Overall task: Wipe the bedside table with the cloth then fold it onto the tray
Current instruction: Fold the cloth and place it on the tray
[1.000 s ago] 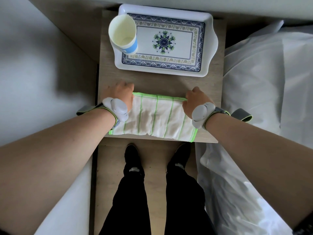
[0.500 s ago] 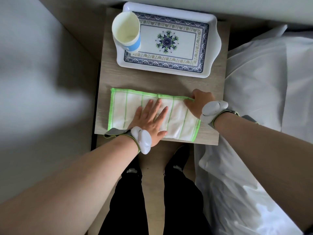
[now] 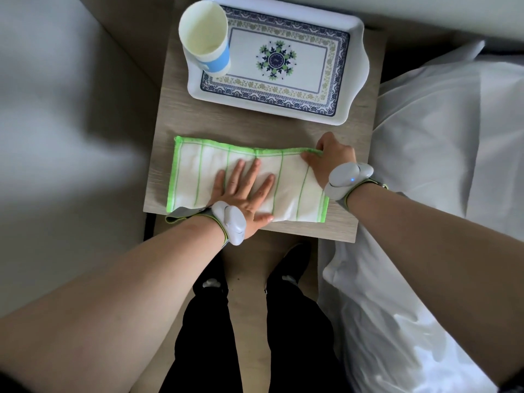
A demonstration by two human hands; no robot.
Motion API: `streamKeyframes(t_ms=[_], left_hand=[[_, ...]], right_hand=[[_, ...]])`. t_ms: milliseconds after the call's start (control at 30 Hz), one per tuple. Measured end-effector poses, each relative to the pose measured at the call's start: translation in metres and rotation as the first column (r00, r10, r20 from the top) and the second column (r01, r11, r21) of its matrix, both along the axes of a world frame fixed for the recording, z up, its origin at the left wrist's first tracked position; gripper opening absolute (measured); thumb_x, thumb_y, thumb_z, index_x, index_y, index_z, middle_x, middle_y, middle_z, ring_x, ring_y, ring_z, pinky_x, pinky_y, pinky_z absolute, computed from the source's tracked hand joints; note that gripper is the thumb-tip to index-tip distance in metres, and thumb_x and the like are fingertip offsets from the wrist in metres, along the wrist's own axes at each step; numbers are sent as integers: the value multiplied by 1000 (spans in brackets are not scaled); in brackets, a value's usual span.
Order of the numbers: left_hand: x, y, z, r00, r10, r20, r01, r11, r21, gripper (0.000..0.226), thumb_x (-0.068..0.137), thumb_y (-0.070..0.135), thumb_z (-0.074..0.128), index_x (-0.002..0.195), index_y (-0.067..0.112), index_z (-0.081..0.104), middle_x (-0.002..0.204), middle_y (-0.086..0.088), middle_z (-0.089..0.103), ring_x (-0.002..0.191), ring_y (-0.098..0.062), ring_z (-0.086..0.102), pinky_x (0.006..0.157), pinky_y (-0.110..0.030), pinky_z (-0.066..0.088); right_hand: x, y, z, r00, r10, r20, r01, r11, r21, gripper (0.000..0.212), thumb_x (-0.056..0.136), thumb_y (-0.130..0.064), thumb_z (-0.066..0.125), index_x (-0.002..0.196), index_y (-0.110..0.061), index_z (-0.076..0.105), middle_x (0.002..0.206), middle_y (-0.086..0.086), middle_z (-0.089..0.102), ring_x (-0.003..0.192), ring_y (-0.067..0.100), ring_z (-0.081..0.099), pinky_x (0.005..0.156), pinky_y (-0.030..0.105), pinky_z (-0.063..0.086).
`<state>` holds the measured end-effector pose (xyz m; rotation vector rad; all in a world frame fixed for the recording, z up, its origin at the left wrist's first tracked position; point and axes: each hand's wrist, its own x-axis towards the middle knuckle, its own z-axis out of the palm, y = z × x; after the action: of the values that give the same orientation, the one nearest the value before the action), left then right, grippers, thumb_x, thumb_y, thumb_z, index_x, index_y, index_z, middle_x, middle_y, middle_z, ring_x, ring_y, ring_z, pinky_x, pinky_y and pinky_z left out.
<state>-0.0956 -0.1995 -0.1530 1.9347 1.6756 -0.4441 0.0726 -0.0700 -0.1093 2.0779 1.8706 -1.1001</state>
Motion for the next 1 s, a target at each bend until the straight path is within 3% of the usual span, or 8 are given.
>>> streamKeyframes(t_ms=[300, 433, 533, 633, 700, 767, 867, 1000], left_hand=[[5, 5, 12, 1000, 17, -25, -19, 999, -44, 75, 85, 65, 27, 142, 35, -13, 152, 0, -29, 139, -30, -26, 111, -57, -9], [3, 7, 38, 995, 8, 101, -19, 993, 113, 58, 89, 41, 42, 140, 19, 24, 156, -8, 7, 142, -32, 7, 112, -52, 20], [-5, 7, 61, 956, 88, 279, -116, 990, 86, 44, 89, 30, 47, 128, 11, 41, 132, -14, 45, 119, -34, 43, 91, -46, 44], [-20, 13, 82, 784, 483, 390, -451, 875, -178, 25, 90, 14, 42, 109, 3, 54, 99, -18, 64, 92, -38, 60, 75, -38, 50], [-36, 16, 89, 405, 825, 394, -695, 558, -454, 24, 90, 9, 35, 102, 2, 56, 82, -16, 65, 83, -37, 67, 73, -41, 56], [-57, 15, 93, 45, 939, 341, -695, 275, -665, 30, 91, 12, 29, 109, 5, 53, 84, -16, 64, 78, -36, 69, 71, -45, 58], [-88, 8, 97, -25, 951, 309, -635, 223, -740, 35, 93, 24, 33, 116, 6, 51, 97, -18, 65, 79, -35, 69, 72, -45, 58], [-113, -2, 90, 30, 939, 342, -600, 291, -745, 51, 83, 42, 61, 120, 9, 51, 115, -13, 61, 95, -33, 66, 74, -46, 58]], right_hand=[[-8, -4, 12, 995, 21, -97, -10, 993, 114, 9, 74, -27, 47, 80, -32, 51, 64, -11, 50, 63, 21, 52, 66, 33, 48], [-30, -6, 32, 961, -9, -275, 5, 1000, -14, 26, 75, -18, 46, 63, -32, 64, 69, -5, 59, 50, 21, 61, 42, 34, 56], [-58, -11, 46, 927, -58, -370, 1, 988, -152, 28, 78, -14, 49, 58, -22, 66, 59, 4, 61, 51, 28, 67, 50, 45, 58], [-88, -14, 53, 897, -160, -412, 20, 946, -324, 18, 81, -15, 48, 72, -12, 64, 54, 8, 63, 46, 22, 65, 51, 38, 58], [-105, -17, 56, 899, -186, -396, 0, 905, -426, 20, 85, -19, 42, 77, -11, 59, 60, 2, 67, 49, 21, 64, 55, 34, 55], [-121, -20, 54, 905, -161, -393, -35, 894, -446, 26, 91, -23, 34, 79, -15, 55, 73, -6, 69, 54, 20, 65, 56, 29, 53], [-140, -28, 47, 927, -72, -369, -77, 924, -374, 23, 88, -19, 36, 80, -16, 57, 81, -12, 70, 55, 16, 69, 50, 31, 57], [-161, -38, 38, 947, 160, -278, -201, 972, -125, 27, 87, -27, 44, 72, -15, 63, 69, -2, 73, 52, 15, 68, 52, 35, 59]])
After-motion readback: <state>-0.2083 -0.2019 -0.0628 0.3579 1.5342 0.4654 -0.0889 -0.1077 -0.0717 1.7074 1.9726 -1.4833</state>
